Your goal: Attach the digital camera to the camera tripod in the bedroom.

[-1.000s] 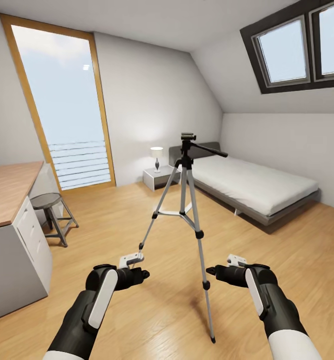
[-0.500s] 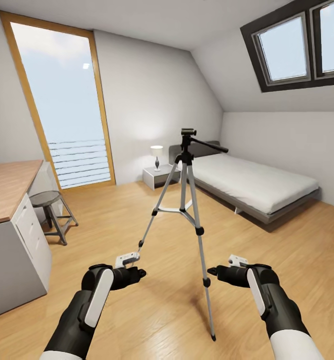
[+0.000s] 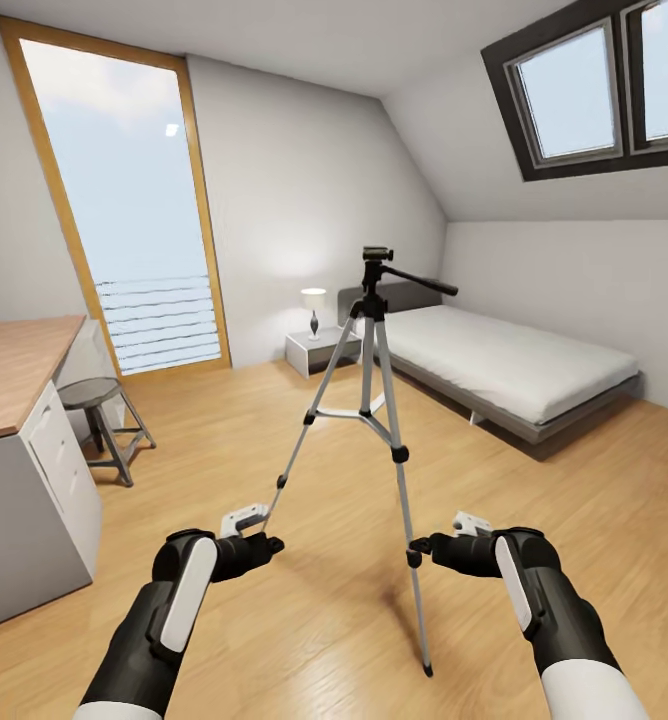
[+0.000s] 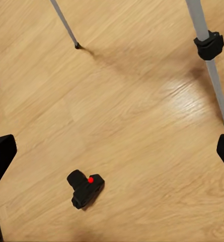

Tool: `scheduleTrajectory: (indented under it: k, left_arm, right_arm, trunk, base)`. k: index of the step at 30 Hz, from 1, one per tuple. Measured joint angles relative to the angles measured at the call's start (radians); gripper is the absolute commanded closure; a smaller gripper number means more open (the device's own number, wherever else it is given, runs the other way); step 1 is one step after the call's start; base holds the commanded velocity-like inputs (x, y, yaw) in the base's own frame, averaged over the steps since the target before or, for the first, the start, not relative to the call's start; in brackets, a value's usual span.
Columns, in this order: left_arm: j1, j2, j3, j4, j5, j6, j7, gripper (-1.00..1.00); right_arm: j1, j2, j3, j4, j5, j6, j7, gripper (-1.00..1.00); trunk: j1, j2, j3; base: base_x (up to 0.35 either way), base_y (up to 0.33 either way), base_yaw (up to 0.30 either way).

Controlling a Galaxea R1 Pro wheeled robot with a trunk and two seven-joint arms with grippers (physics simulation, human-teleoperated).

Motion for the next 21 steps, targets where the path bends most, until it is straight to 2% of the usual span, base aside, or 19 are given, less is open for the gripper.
scheduleTrajectory:
  k: [3,6,9,13,14,16,21]
  left_arm:
    - [0.000,0.001,0.004,0.000,0.000,-0.005,0.005,-1.00]
    - [0.000,0.001,0.026,0.000,-0.001,-0.032,0.008,-1.00]
    - [0.000,0.001,0.078,-0.002,-0.002,-0.074,0.010,-1.00]
    - [0.000,0.001,0.167,0.000,-0.002,-0.109,0.011,-1.00]
    - [0.000,0.001,0.203,0.001,-0.003,-0.117,0.011,-1.00]
    - [0.000,0.002,0.236,0.002,-0.002,-0.124,0.012,-1.00]
    - [0.000,0.002,0.260,0.002,-0.004,-0.128,0.012,-1.00]
  right_arm:
    - [0.000,0.000,0.001,0.000,0.000,0.001,0.004,-1.00]
    - [0.000,0.000,0.003,-0.001,0.001,0.001,0.006,-1.00]
    - [0.000,0.001,0.005,-0.004,0.001,0.001,0.007,-1.00]
    - [0.000,0.001,0.006,-0.010,0.001,0.002,0.008,-1.00]
    - [0.000,0.000,0.006,-0.012,0.000,0.002,0.008,-1.00]
    - [0.000,0.000,0.005,-0.013,0.000,0.002,0.009,-1.00]
    - [0.000,0.000,0.004,-0.014,-0.001,0.003,0.011,-1.00]
  trunk:
    - [0.012,-0.021,-0.009]
    - [0.023,-0.042,-0.019]
    - [0.035,-0.063,-0.028]
    - [0.050,-0.091,-0.041]
    - [0.054,-0.098,-0.044]
    - [0.061,-0.112,-0.050]
    - [0.081,-0.147,-0.066]
  base:
    - [0.000,0.000,0.000]
    - [0.000,0.000,0.000]
    - [0.000,0.000,0.000]
    - [0.000,0.000,0.000]
    - [0.000,0.000,0.000]
    - [0.000,0.000,0.000]
    - [0.000,0.000,0.000]
